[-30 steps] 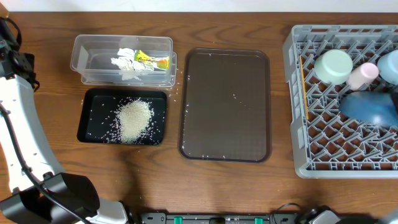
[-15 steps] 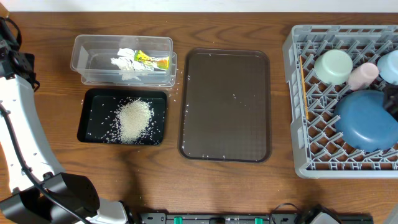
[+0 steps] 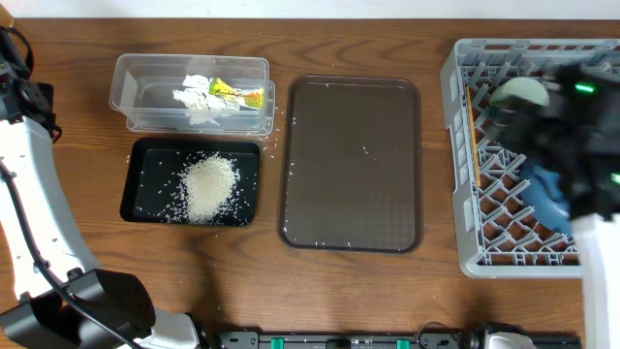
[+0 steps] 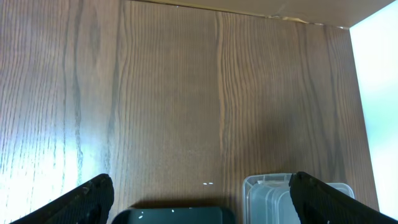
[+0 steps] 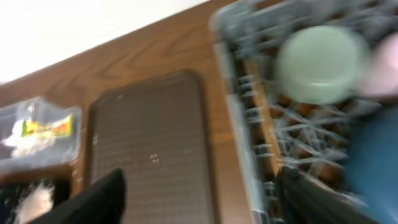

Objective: Sort waste into correct bins and load items into the dishwasher rack

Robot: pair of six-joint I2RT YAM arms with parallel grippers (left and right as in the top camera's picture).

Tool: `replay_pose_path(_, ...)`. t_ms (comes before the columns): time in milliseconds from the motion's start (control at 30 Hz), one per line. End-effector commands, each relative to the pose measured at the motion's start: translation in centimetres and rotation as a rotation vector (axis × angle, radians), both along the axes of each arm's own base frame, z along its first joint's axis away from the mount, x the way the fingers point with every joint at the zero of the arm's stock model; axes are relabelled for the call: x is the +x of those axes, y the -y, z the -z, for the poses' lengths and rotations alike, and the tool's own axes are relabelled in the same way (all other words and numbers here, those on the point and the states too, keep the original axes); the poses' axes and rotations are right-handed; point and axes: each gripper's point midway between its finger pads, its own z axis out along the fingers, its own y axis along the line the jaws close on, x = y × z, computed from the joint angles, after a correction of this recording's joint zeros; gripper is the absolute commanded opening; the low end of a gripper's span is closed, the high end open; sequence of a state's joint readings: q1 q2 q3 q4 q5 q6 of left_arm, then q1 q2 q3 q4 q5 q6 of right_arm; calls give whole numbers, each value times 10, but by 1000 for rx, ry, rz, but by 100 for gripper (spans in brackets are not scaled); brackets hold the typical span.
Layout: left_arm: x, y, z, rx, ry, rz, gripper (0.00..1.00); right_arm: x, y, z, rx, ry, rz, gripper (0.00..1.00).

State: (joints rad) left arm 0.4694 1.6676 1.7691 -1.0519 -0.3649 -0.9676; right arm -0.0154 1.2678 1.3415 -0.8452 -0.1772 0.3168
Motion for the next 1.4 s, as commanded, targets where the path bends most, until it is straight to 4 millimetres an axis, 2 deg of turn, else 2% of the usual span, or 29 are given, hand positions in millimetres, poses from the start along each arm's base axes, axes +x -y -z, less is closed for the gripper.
replay_pose_path(0,-2,-1,0,7,-13,1,92,14,-33,24,-69,-56,-40,83)
replay_pose_path(200,-2,-1,0,7,-13,1,92,26,-78,83,-151,-191,-118,87)
replay_pose_path(333,-2,-1,0,7,-13,1,92,26,-95,96,-161,-215,-162,90)
replay_pose_path(433,-2,-1,0,7,-13,1,92,25,-110,93,-159,-191,-195,92)
replay_pose_path(467,-2,-1,0,7,-13,1,92,24,-114,91,-159,-185,-205,99)
replay_pose_path(633,-2,-1,0,7,-13,1,92,15,-128,87,-189,-173,-239,99)
replay_pose_path(733,-2,-1,0,7,-13,1,92,4,-123,79,-263,-162,-227,99)
replay_pose_path(833,-2,-1,0,7,-13,1,92,-10,-116,62,-320,-130,-221,99)
replay_pose_path(1000,-2,-1,0,7,-13,1,92,-35,-122,35,-276,-83,-271,99)
replay_pose_path(1100,-2,-1,0,7,-13,1,92,-43,-117,31,-278,-88,-272,99)
replay_pose_path(1233,-2,-1,0,7,-13,1,92,-59,-108,40,-306,-157,-279,99)
replay_pose_path(1367,-2,-1,0,7,-13,1,92,-63,-103,43,-322,-180,-275,99)
